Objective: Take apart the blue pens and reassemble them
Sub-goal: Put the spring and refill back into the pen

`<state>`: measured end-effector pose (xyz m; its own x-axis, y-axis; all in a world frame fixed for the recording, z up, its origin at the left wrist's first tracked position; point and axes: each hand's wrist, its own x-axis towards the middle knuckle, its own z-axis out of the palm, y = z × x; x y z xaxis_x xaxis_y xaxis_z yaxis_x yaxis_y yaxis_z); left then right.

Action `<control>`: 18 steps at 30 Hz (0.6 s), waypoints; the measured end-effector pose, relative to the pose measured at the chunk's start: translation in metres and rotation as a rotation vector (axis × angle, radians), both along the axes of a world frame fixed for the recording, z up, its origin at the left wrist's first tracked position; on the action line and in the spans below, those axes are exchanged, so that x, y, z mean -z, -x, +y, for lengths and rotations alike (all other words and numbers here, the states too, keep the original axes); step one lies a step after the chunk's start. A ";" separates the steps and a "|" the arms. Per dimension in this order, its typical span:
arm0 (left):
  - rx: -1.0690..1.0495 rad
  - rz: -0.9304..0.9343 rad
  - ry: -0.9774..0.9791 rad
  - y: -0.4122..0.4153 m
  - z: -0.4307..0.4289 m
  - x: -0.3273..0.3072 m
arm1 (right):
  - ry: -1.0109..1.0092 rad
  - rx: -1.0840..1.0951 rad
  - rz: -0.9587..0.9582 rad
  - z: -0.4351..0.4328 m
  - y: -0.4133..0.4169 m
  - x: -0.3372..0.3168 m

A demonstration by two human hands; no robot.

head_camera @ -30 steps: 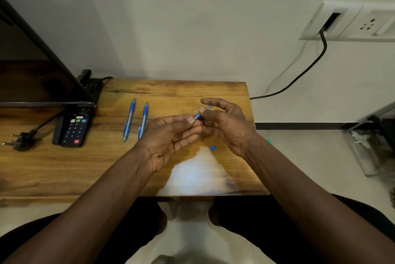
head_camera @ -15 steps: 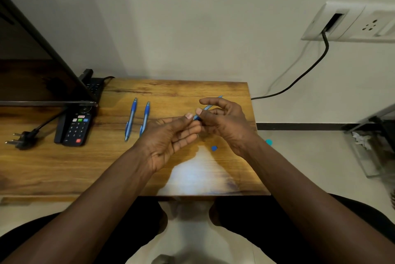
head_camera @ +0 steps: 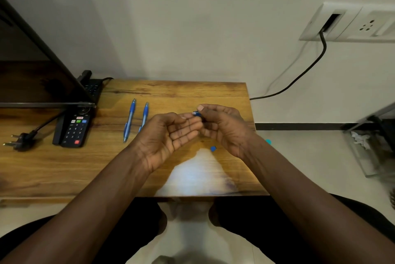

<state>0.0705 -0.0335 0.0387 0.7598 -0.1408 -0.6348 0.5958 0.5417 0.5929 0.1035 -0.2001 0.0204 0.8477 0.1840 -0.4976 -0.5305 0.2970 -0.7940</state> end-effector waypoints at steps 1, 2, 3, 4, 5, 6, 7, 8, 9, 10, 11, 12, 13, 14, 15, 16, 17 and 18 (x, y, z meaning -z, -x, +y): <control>-0.001 -0.001 0.003 0.000 -0.001 0.000 | -0.008 -0.007 0.007 0.000 0.000 0.000; 0.001 -0.005 0.003 0.000 -0.001 0.000 | -0.017 -0.014 0.014 0.000 0.000 0.001; 0.005 -0.011 0.002 0.000 -0.002 0.000 | -0.026 -0.021 0.021 0.000 0.000 0.001; 0.007 -0.017 0.002 0.000 -0.002 0.000 | -0.033 -0.027 0.028 0.001 0.000 0.001; 0.005 -0.024 0.003 0.000 -0.002 0.001 | -0.035 -0.030 0.032 0.000 0.000 0.000; 0.002 -0.032 0.004 0.001 -0.001 0.001 | -0.031 -0.028 0.034 0.000 -0.001 -0.001; -0.004 -0.039 0.004 0.001 -0.001 0.002 | -0.018 -0.021 0.031 0.000 -0.002 -0.001; -0.009 -0.044 0.002 0.001 0.000 0.002 | 0.002 -0.013 0.022 0.000 -0.003 -0.002; -0.014 -0.048 0.001 0.001 0.001 0.003 | 0.030 -0.002 0.010 0.001 -0.005 -0.003; -0.017 -0.052 0.001 0.001 0.001 0.003 | 0.061 0.011 -0.004 0.001 -0.006 -0.004; -0.017 -0.057 -0.001 0.001 0.003 0.002 | 0.096 0.024 -0.019 0.002 -0.008 -0.004; -0.016 -0.062 -0.006 0.001 0.004 0.003 | 0.135 0.035 -0.036 0.003 -0.010 -0.005; -0.016 -0.069 -0.014 0.002 0.006 0.003 | 0.186 0.037 -0.057 0.004 -0.011 -0.004; -0.015 -0.079 -0.024 0.003 0.008 0.003 | 0.258 0.031 -0.080 0.006 -0.012 -0.003; -0.015 -0.090 -0.036 0.004 0.011 0.004 | 0.342 0.016 -0.105 0.008 -0.013 -0.001; -0.016 -0.100 -0.049 0.005 0.013 0.005 | 0.419 -0.003 -0.128 0.010 -0.014 0.001; -0.019 -0.110 -0.060 0.006 0.016 0.005 | 0.475 -0.020 -0.144 0.012 -0.015 0.004; -0.023 -0.120 -0.068 0.007 0.019 0.006 | 0.509 -0.034 -0.152 0.014 -0.015 0.007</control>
<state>0.0632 -0.0145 0.0322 0.8332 -0.0819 -0.5469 0.5063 0.5107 0.6949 0.1183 -0.1861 0.0137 0.9149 -0.0198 -0.4032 -0.4010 -0.1611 -0.9018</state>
